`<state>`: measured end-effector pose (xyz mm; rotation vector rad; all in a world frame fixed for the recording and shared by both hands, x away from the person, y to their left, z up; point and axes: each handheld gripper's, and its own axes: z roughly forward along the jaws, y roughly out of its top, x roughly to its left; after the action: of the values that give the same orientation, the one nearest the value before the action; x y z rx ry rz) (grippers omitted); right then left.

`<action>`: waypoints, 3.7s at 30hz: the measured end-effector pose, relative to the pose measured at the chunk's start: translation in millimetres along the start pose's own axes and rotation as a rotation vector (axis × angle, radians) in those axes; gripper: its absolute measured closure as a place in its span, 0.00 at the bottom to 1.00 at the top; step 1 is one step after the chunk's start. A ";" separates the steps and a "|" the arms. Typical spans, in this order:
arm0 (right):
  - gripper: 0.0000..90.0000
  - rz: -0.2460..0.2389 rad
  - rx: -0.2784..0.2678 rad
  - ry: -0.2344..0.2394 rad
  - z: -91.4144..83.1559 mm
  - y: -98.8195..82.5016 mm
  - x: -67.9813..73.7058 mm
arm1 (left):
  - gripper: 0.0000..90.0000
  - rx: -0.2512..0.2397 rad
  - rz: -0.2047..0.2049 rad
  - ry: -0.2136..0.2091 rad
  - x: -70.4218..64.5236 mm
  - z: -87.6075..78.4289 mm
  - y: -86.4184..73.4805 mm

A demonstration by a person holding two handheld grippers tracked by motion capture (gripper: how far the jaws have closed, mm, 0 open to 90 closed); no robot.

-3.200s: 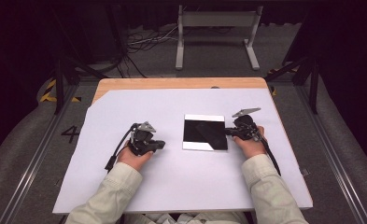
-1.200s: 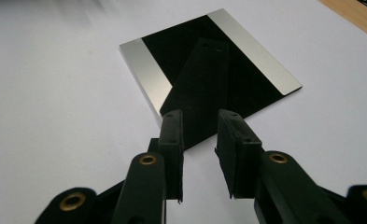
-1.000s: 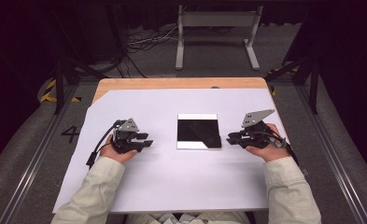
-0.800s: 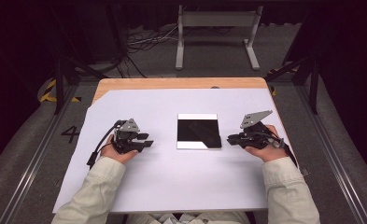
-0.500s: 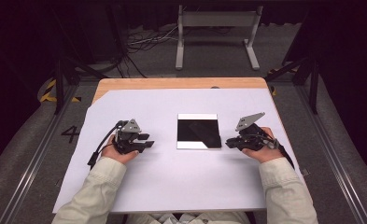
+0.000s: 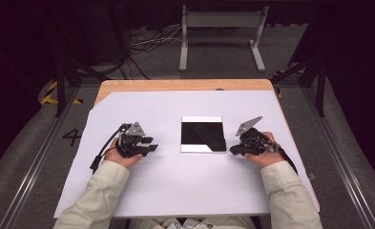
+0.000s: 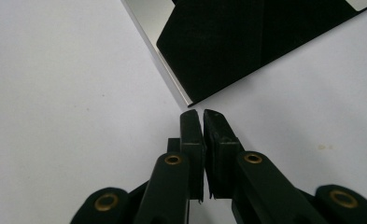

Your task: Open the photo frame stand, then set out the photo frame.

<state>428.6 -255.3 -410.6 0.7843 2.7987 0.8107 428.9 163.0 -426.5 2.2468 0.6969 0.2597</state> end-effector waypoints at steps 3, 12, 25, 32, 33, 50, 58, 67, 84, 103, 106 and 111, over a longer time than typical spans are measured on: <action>0.97 0.011 0.005 0.016 2.4 0.5 -0.5 | 0.68 0.007 0.008 -0.001 -0.5 1.2 0.1; 0.99 0.010 0.042 0.010 11.5 2.3 -0.5 | 0.67 0.012 0.011 0.004 -1.2 2.6 0.3; 1.00 0.010 0.032 -0.004 15.3 6.7 2.5 | 0.67 0.018 0.013 0.004 -2.2 3.7 0.5; 1.00 -0.002 -0.009 -0.012 9.0 8.4 3.8 | 0.67 0.015 0.013 0.004 -1.3 3.4 0.5; 1.00 -0.001 -0.024 -0.012 6.4 8.8 3.7 | 0.67 0.015 0.013 0.002 -1.2 3.5 0.4; 1.00 0.005 -0.201 -0.055 -16.9 15.5 9.0 | 0.67 0.011 0.009 -0.001 -1.8 3.5 0.7; 1.00 0.022 -0.284 -0.062 -19.5 15.4 9.1 | 0.67 0.011 0.009 -0.005 -1.3 4.3 0.5; 1.00 0.044 -0.363 -0.074 -17.5 14.1 8.8 | 0.67 0.008 0.012 -0.009 -1.6 4.2 0.6; 1.00 0.085 -0.392 -0.147 -17.5 23.2 16.8 | 0.66 0.013 0.008 -0.012 -1.8 5.0 -0.6; 1.00 0.051 -0.373 -0.138 -55.9 24.7 20.4 | 0.66 0.015 0.007 -0.011 -1.8 4.9 -0.6; 0.88 0.083 -0.379 -0.131 -58.3 26.1 20.1 | 0.66 0.017 0.010 -0.011 -1.5 6.1 -0.7; 0.84 0.096 -0.349 -0.142 -57.6 28.1 21.7 | 0.66 0.023 0.008 -0.004 -2.1 6.7 -0.7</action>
<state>407.9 -250.6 -346.3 0.8777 2.4160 1.1675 429.4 158.2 -431.6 2.2717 0.6928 0.2525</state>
